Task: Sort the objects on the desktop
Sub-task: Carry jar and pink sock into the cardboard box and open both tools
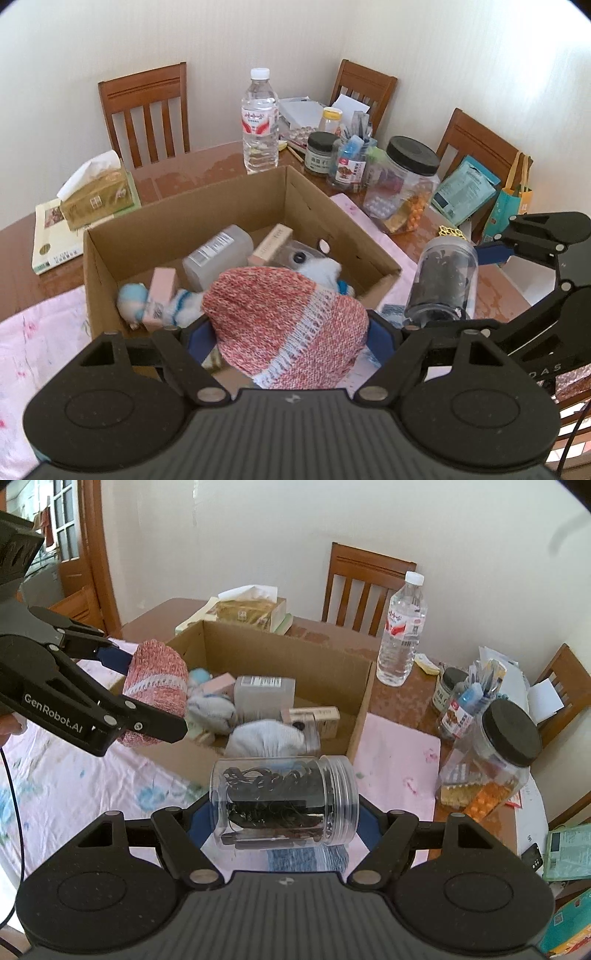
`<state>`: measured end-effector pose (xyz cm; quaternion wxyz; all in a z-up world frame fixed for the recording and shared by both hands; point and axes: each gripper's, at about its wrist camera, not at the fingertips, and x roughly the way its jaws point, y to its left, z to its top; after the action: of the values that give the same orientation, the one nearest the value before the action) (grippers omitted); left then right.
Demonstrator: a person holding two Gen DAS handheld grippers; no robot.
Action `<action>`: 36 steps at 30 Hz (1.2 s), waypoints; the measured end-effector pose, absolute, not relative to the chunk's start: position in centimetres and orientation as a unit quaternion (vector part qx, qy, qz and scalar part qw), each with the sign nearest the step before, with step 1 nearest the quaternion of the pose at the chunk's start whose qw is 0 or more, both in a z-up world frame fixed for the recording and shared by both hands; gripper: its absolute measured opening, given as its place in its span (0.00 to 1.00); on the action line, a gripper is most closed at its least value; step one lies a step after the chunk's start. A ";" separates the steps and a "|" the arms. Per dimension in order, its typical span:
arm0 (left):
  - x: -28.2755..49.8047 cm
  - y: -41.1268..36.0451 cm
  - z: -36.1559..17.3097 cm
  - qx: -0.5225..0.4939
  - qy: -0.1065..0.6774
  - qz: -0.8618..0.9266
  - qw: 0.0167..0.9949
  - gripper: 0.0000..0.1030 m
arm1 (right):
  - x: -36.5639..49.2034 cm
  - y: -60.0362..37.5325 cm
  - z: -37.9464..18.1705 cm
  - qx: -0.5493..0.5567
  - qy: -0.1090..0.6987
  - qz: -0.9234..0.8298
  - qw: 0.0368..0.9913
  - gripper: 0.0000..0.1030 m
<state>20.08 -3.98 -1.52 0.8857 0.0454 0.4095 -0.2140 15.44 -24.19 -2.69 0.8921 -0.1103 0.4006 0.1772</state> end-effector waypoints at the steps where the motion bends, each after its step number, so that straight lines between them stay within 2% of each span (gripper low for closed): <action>1: 20.3 -3.7 -1.5 0.046 0.409 -0.214 0.886 0.79 | 15.8 -23.9 -2.5 -0.110 0.399 0.174 0.893 0.77; 12: 23.5 -0.1 -2.6 0.054 0.415 -0.214 0.883 0.80 | 17.9 -20.3 -1.8 -0.110 0.402 0.151 0.896 0.77; 14: 23.9 0.7 -3.0 0.049 0.422 -0.212 0.880 0.86 | 18.3 -19.7 -1.7 -0.111 0.404 0.147 0.896 0.77; 36: 23.8 6.2 -3.8 0.081 0.436 -0.235 0.865 0.87 | 23.2 -11.6 -2.3 -0.159 0.417 0.164 0.880 0.77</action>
<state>23.75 6.25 -3.82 0.8647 0.0808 0.4363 -0.2353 23.19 -11.63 -2.32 0.8799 -0.1591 0.4168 0.1636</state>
